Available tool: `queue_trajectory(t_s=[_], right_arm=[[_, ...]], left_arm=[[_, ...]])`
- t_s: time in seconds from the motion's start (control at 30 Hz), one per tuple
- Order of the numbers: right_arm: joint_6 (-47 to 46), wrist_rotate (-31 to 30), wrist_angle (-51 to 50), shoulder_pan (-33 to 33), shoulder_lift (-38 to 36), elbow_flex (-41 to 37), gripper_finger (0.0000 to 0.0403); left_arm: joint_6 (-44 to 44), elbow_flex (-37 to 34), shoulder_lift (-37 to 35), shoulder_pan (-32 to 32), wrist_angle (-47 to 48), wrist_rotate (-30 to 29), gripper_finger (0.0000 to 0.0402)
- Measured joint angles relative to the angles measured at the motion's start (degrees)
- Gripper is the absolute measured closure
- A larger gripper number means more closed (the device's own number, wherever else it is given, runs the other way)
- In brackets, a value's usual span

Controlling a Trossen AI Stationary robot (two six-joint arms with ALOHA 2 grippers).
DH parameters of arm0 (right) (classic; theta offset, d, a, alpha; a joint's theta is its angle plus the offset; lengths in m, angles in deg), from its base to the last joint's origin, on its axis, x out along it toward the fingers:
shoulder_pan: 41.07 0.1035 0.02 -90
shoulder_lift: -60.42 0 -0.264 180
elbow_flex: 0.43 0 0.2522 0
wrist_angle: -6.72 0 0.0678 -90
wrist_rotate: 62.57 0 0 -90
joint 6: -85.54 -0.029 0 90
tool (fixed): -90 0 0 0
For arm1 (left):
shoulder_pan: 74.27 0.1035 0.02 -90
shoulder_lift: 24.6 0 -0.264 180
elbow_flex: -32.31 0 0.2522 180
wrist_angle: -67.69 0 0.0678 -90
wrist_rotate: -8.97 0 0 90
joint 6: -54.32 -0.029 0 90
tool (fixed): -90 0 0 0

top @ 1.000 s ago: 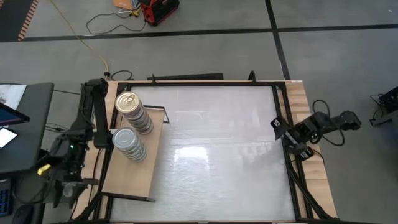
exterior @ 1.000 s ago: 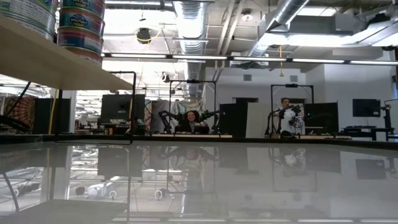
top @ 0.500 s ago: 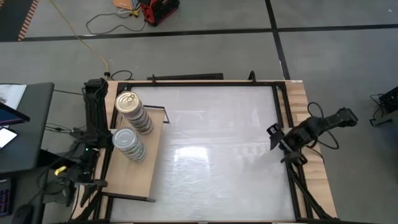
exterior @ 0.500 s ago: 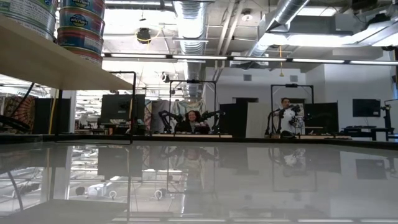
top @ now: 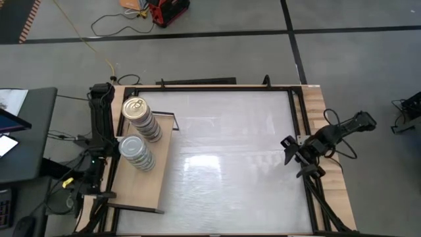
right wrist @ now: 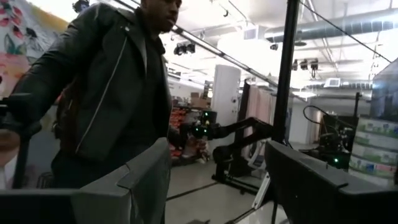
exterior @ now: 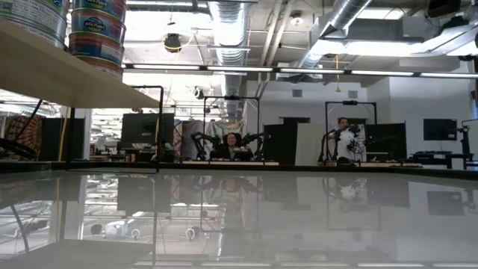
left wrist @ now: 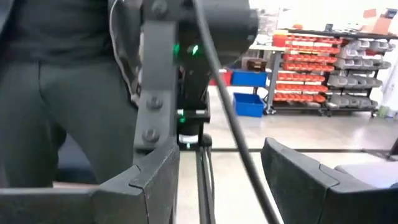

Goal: Stack canned seafood by type on shelf
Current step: Return to Home Position

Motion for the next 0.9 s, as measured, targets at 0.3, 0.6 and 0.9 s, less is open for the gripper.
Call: queue_trajectory(t_s=[0.3, 0.6, 0.9], right_arm=[[-0.04, 0.04, -2.42, 0.00, 0.00, 0.00, 0.0117], [-0.04, 0.04, -2.90, -0.02, 0.00, 0.00, 0.0117], [-0.04, 0.04, -2.93, -0.02, 0.00, 0.00, 0.0117]], left_arm=[[1.27, 0.04, 0.00, 0.00, 1.53, -1.40, 0.0184], [1.36, 0.07, 0.00, 0.00, 1.65, -1.67, 0.0184], [1.42, 0.07, 0.02, 0.00, 1.71, -1.79, 0.0184]])
